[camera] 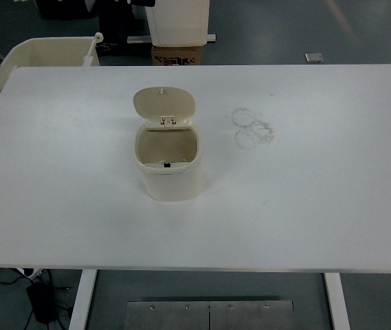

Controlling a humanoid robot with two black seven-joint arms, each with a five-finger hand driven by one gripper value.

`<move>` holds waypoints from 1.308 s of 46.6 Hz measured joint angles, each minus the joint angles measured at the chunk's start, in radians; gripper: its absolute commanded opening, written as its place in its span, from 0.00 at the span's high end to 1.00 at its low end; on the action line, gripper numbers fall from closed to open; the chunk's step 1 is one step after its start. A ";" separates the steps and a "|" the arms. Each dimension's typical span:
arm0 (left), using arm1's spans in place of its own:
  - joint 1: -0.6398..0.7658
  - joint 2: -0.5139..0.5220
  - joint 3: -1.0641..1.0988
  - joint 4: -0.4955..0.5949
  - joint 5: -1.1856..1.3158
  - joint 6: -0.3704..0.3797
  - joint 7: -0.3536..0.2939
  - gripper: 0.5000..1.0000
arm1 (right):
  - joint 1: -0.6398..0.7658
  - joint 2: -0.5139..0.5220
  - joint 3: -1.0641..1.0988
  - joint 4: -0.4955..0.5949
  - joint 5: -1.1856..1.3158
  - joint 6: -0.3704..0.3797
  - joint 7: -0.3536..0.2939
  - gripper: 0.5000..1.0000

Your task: Open trash can

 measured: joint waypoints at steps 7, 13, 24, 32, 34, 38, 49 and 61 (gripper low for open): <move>0.075 0.000 -0.047 0.029 -0.049 0.017 -0.041 0.00 | 0.000 0.000 0.000 0.000 0.000 0.000 0.000 0.01; 0.132 0.000 -0.088 0.058 -0.100 0.034 -0.059 0.00 | 0.001 0.000 0.002 0.000 0.001 0.000 0.000 0.01; 0.264 -0.009 -0.164 0.103 -0.191 0.049 -0.080 0.00 | 0.001 0.000 0.003 0.000 -0.001 0.000 0.000 0.01; 0.427 -0.015 -0.276 0.141 -0.284 0.050 -0.116 0.00 | -0.002 0.000 0.002 0.000 0.000 0.000 0.000 0.01; 0.461 -0.020 -0.301 0.158 -0.300 0.050 -0.117 0.00 | -0.002 0.000 0.001 0.000 0.000 0.000 0.000 0.01; 0.533 -0.040 -0.342 0.209 -0.314 0.048 -0.118 0.00 | 0.000 0.000 0.001 0.000 -0.001 0.000 0.000 0.01; 0.596 -0.152 -0.405 0.396 -0.352 0.036 -0.118 0.00 | 0.002 0.000 0.003 0.000 -0.002 0.001 0.000 0.01; 0.607 -0.289 -0.414 0.596 -0.351 0.004 -0.118 0.00 | 0.003 0.000 0.005 0.001 0.002 0.003 0.000 0.01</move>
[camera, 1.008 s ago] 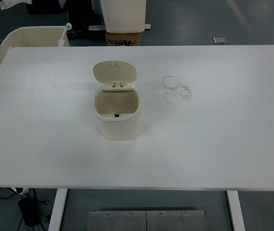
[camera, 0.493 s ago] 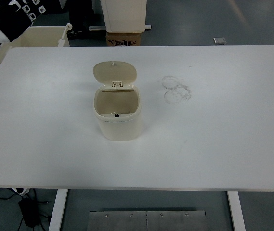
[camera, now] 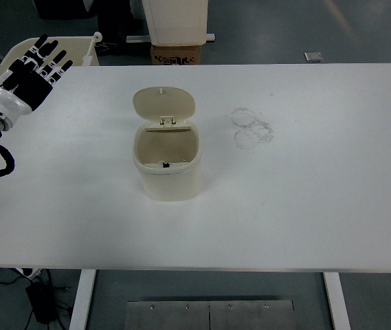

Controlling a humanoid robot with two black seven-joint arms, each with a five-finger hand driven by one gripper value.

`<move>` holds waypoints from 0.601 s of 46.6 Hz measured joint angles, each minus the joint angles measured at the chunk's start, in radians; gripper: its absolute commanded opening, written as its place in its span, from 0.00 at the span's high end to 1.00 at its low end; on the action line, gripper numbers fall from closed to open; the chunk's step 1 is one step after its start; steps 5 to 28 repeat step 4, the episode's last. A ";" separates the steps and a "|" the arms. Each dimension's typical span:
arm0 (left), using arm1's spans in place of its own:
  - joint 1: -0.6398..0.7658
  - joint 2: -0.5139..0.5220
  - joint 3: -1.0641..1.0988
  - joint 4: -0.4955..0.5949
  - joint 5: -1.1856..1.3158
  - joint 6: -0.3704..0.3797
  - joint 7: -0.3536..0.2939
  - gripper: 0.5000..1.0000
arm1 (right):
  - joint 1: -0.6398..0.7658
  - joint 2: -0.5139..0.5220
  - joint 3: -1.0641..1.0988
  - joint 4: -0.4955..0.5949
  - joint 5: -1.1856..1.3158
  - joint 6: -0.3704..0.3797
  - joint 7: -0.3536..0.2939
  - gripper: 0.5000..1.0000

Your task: Open trash can

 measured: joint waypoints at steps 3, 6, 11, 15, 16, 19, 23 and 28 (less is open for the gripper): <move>-0.004 -0.014 -0.014 0.027 -0.001 -0.001 0.000 0.00 | 0.000 0.000 0.002 0.000 0.004 0.002 0.000 0.01; -0.006 -0.022 -0.024 0.031 0.000 -0.001 0.000 0.00 | -0.001 0.000 0.002 0.000 0.005 0.002 0.000 0.01; -0.006 -0.022 -0.024 0.031 0.000 -0.001 0.000 0.00 | -0.001 0.000 0.002 0.000 0.005 0.002 0.000 0.01; -0.006 -0.022 -0.024 0.031 0.000 -0.001 0.000 0.00 | -0.001 0.000 0.002 0.000 0.005 0.002 0.000 0.01; -0.006 -0.022 -0.024 0.031 0.000 -0.001 0.000 0.00 | -0.001 0.000 0.002 0.000 0.005 0.002 0.000 0.01; -0.006 -0.022 -0.024 0.031 0.000 -0.001 0.000 0.00 | -0.001 0.000 0.002 0.000 0.005 0.002 0.000 0.01; -0.006 -0.022 -0.024 0.031 0.000 -0.001 0.000 0.00 | -0.001 0.000 0.002 0.000 0.005 0.002 0.000 0.01; -0.006 -0.022 -0.024 0.031 0.000 -0.001 0.000 0.00 | -0.001 0.000 0.002 0.000 0.005 0.002 0.000 0.01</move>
